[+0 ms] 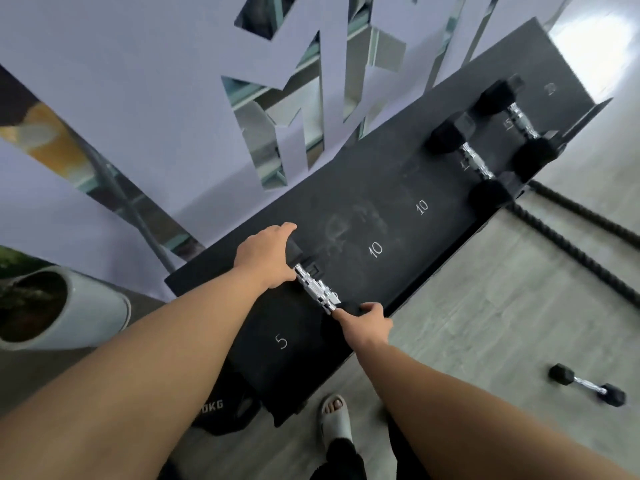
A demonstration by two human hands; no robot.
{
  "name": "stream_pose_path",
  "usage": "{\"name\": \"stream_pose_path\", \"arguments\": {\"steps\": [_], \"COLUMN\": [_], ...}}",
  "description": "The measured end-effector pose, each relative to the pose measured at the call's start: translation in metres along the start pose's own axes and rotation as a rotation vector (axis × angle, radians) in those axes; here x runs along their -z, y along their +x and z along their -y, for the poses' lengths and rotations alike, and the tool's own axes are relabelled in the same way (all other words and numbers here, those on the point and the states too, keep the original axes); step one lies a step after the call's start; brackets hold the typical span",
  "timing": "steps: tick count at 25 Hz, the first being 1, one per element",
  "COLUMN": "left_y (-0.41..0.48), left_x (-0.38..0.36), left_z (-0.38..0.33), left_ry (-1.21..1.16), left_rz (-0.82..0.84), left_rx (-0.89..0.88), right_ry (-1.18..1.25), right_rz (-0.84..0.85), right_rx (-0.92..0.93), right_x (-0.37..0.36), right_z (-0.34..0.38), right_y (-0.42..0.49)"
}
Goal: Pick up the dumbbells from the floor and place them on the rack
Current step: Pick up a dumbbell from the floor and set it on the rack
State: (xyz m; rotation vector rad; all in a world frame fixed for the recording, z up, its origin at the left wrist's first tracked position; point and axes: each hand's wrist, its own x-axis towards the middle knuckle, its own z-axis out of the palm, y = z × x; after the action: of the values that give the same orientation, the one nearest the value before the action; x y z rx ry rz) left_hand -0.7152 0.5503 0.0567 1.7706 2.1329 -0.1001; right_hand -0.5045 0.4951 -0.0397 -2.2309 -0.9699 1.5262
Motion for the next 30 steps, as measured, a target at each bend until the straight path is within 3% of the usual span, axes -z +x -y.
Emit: {"name": "stream_pose_path", "arguments": {"steps": [18,30], "left_y": [0.254,0.321], "left_x": [-0.021,-0.066], "left_z": [-0.216,-0.275], "left_ry": [-0.002,-0.074], "left_rz": [0.009,0.067], "left_rx": [-0.092,-0.133], "right_ry": [0.052,-0.026], "right_rz": [-0.094,-0.167], "right_rx": [-0.087,-0.193], "right_x": [0.169,0.209], "right_z": [0.096,0.102], "right_y": [0.248,0.320]}}
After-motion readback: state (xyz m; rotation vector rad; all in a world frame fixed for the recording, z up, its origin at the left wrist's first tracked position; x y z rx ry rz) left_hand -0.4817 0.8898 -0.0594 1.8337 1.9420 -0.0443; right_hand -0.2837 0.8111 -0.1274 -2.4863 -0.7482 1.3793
